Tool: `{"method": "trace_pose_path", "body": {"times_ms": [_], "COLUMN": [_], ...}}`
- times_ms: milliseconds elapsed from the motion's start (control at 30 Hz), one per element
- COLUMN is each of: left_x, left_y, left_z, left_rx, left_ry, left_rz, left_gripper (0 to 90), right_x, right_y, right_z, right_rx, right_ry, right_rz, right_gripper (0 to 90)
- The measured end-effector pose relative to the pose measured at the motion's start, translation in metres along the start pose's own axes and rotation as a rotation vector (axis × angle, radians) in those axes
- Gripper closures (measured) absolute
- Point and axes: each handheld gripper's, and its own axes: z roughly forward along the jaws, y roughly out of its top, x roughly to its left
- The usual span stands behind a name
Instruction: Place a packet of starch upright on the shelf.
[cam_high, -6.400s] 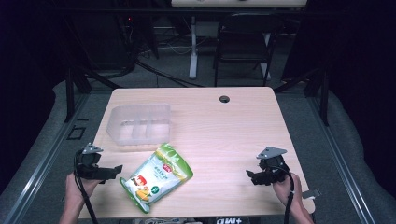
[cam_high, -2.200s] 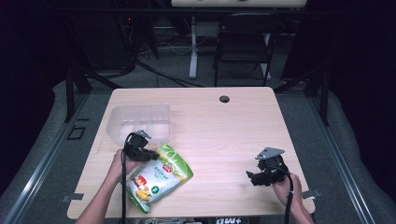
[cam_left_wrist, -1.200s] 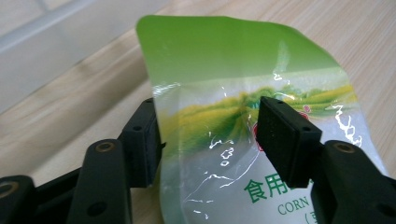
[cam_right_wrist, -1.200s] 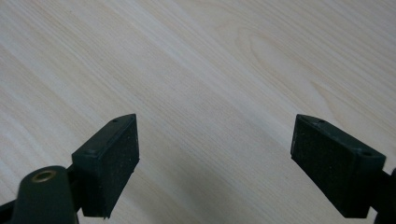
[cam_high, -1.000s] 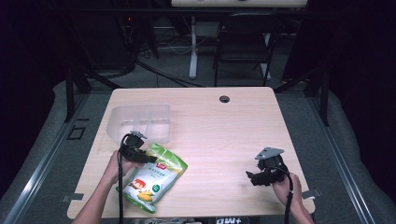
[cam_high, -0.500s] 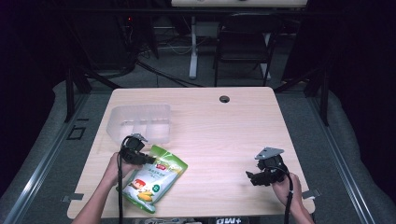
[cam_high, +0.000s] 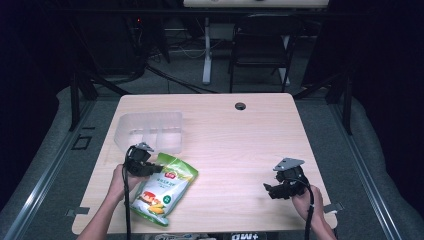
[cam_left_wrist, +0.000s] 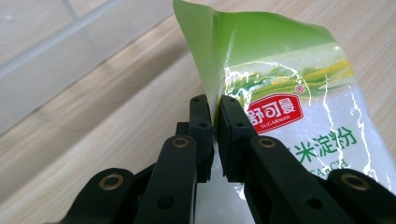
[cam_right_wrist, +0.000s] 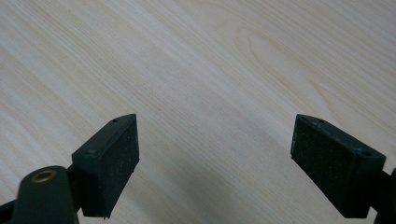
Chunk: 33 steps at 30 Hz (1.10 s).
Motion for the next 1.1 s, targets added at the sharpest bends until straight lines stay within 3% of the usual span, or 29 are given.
{"method": "trace_pose_path", "body": {"times_ms": [133,333,467,733,800,867,1100], "left_x": [0.0,-0.002,-0.003,0.0,0.001,0.003,0.004], "left_y": [0.0,-0.001,-0.002,-0.01,-0.013,-0.016,-0.027], "left_z": [-0.004,-0.009,-0.014,-0.032,-0.036,-0.04,-0.052], "left_rx": [-0.024,-0.048,-0.071,-0.143,-0.168,-0.176,-0.222], "left_ry": [0.006,0.05,0.05,0.064,0.084,0.075,0.116], "left_rz": [-0.007,0.011,0.005,-0.028,-0.041,-0.054,-0.088], "left_gripper": [84.7,84.8,85.1,85.4,85.4,85.3,85.6], "right_x": [0.0,0.0,0.0,-0.001,-0.001,-0.001,-0.002], "right_y": [0.0,0.0,0.0,0.0,0.0,0.0,0.0], "right_z": [0.0,0.0,0.0,-0.001,-0.001,-0.001,-0.001], "right_rx": [0.005,0.001,0.003,0.007,0.009,0.008,0.002], "right_ry": [-0.002,-0.004,-0.006,-0.005,-0.009,-0.009,-0.021], "right_rz": [-0.002,-0.001,-0.002,-0.007,-0.004,0.0,0.016], "right_gripper": [14.8,14.8,14.8,14.8,14.8,14.8,14.8]}}
